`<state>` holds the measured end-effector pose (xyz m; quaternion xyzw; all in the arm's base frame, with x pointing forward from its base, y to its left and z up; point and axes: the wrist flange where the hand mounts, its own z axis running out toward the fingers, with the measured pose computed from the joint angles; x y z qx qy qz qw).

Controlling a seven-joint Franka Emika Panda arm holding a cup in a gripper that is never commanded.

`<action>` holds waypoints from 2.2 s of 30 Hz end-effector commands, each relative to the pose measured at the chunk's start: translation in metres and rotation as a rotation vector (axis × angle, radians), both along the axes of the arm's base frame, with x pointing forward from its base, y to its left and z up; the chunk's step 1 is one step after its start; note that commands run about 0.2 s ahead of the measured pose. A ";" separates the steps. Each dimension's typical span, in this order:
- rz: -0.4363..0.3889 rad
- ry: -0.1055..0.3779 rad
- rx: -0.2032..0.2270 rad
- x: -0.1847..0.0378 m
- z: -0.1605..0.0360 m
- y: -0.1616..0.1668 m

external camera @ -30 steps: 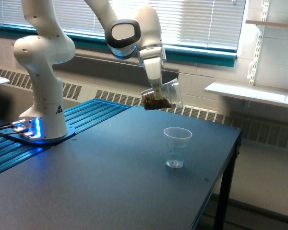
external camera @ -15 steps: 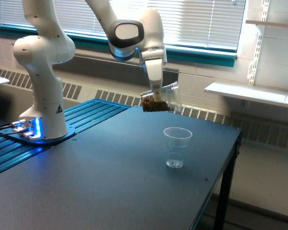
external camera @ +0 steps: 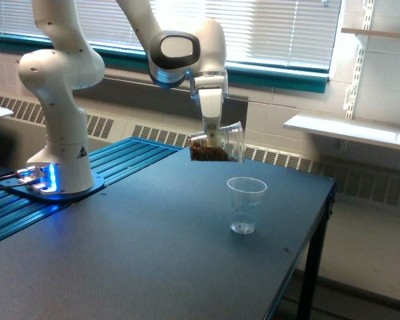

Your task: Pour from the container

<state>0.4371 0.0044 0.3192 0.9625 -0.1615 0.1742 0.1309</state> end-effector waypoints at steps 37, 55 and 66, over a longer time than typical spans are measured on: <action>0.051 0.070 -0.121 0.006 -0.014 0.038; 0.058 0.089 -0.166 0.013 -0.005 0.042; 0.080 0.112 -0.194 0.015 -0.007 0.046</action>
